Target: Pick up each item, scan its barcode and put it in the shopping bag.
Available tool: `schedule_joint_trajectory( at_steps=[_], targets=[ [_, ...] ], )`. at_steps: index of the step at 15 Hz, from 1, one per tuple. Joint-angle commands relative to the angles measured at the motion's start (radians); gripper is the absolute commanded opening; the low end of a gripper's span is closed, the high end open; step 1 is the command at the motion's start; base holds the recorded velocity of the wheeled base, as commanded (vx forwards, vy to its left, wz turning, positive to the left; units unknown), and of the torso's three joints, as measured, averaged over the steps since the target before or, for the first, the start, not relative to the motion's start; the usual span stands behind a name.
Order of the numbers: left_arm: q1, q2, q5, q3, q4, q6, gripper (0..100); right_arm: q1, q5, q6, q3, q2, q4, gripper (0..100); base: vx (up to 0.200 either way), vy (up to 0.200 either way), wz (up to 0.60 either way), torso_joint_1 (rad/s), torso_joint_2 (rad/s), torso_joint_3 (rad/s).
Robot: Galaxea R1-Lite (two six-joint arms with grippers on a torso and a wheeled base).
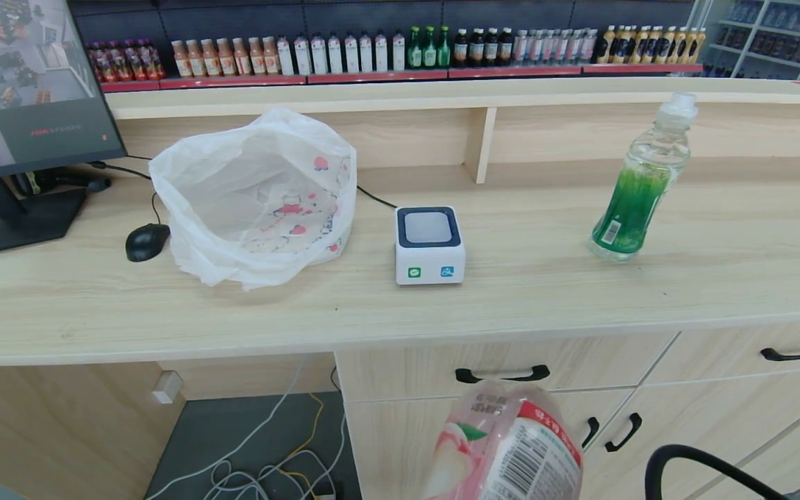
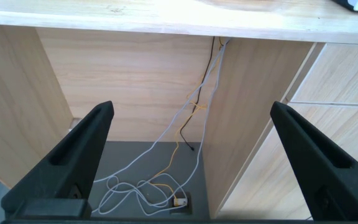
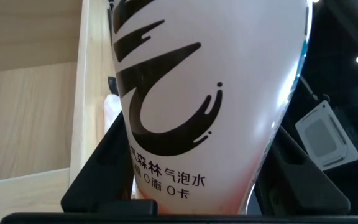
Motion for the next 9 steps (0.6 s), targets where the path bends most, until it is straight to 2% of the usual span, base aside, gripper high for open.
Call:
schedule_joint_trajectory(
  at_steps=[1, 9],
  targets=[
    [0.0, 0.0, 0.0, 0.0, 0.0, 0.0, 100, 0.001, 0.0, -0.001, -0.004, 0.002, -0.001, 0, 0.0, 0.0, 0.0, 0.0, 0.0, 0.0],
    [0.0, 0.0, -0.002, 0.0, 0.0, 0.0, 100, 0.002, -0.001, 0.006, -0.003, 0.009, -0.001, 0, 0.0, 0.0, 0.0, 0.0, 0.0, 0.0]
  ],
)
